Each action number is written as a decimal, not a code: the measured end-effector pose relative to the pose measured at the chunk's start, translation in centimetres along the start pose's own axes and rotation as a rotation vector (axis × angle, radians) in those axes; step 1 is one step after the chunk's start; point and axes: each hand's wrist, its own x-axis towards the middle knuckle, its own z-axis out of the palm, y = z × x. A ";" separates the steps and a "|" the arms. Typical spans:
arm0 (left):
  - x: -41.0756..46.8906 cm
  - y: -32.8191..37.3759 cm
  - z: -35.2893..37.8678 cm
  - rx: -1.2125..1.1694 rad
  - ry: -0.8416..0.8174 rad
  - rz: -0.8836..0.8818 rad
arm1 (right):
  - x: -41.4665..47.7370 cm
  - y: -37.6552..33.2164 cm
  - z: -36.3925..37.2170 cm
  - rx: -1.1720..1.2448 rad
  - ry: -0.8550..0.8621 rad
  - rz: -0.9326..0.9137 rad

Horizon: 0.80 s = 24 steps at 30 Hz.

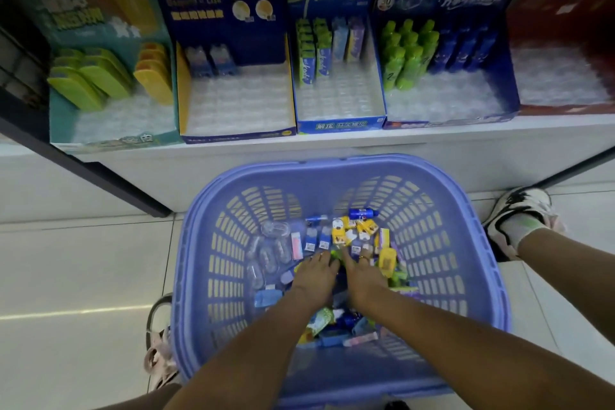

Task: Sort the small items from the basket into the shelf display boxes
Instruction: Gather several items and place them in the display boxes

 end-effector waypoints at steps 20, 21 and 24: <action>1.2 -1.1 -3.6 -0.846 -0.156 -0.206 | -0.8 5.7 -7.4 1.298 0.051 0.052; 1.0 -1.2 -4.2 -0.989 -0.171 -0.243 | -1.5 5.8 -8.0 1.397 0.107 0.043; 0.4 -0.4 -6.8 -1.678 -0.188 -0.327 | -3.9 5.9 -9.6 1.623 0.332 -0.061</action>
